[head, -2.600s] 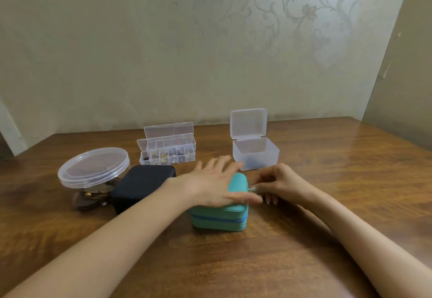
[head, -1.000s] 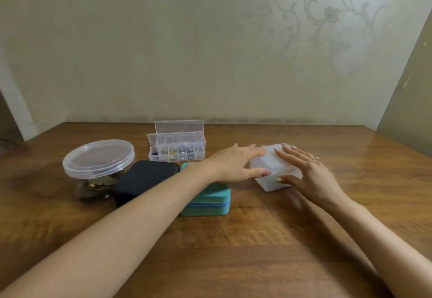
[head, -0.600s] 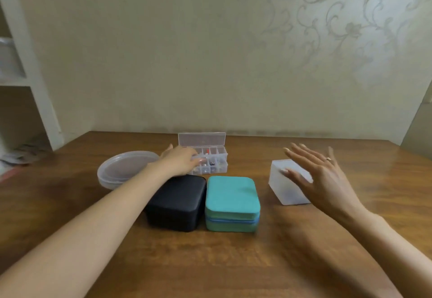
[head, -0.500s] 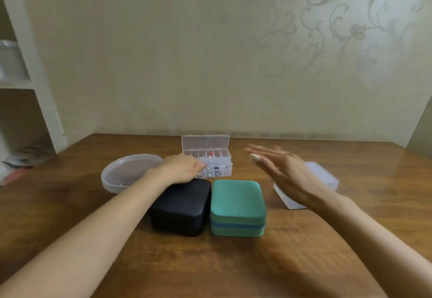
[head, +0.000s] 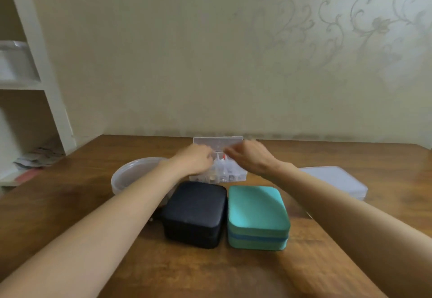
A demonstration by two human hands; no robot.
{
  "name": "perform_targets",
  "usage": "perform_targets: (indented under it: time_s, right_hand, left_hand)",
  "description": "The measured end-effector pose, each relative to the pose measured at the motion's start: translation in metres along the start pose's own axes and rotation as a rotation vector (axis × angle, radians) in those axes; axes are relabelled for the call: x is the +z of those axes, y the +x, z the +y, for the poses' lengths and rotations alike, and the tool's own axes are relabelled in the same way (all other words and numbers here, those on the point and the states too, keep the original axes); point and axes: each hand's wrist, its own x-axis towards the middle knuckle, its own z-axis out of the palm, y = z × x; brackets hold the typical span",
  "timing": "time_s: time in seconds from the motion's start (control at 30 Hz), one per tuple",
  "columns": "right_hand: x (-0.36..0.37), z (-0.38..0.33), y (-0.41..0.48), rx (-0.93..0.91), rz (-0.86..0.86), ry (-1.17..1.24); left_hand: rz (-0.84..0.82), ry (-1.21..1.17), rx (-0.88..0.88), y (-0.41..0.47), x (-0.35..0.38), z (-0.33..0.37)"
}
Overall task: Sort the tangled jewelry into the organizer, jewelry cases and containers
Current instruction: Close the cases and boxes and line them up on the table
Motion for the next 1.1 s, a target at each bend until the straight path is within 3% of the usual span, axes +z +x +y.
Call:
perform_targets:
  time_s: [0.03, 0.1, 0.17, 0.27, 0.67, 0.9, 1.1]
  right_hand:
    - [-0.002, 0.005, 0.012, -0.028, 0.091, -0.004]
    - [-0.005, 0.014, 0.036, -0.048, 0.037, -0.089]
    - [-0.001, 0.024, 0.053, -0.012, -0.103, -0.218]
    - [0.003, 0.038, 0.053, -0.077, -0.101, -0.277]
    - [0.021, 0.047, 0.033, 0.039, -0.175, -0.176]
    - [0.014, 0.028, 0.024, -0.127, -0.295, -0.290]
    - [0.005, 0.044, 0.003, -0.108, -0.312, -0.351]
  left_hand:
    - [0.124, -0.044, -0.001, 0.008, -0.004, -0.003]
    - [0.212, -0.066, -0.016, 0.027, -0.011, -0.008]
    - [0.069, -0.008, -0.022, 0.043, -0.011, -0.014]
    - [-0.126, 0.053, -0.018, 0.050, -0.003, -0.033]
    - [-0.287, 0.118, -0.033, 0.041, 0.007, -0.042]
    - [-0.360, 0.210, 0.047, 0.028, 0.004, -0.031]
    - [-0.352, 0.140, 0.139, 0.025, 0.009, -0.019]
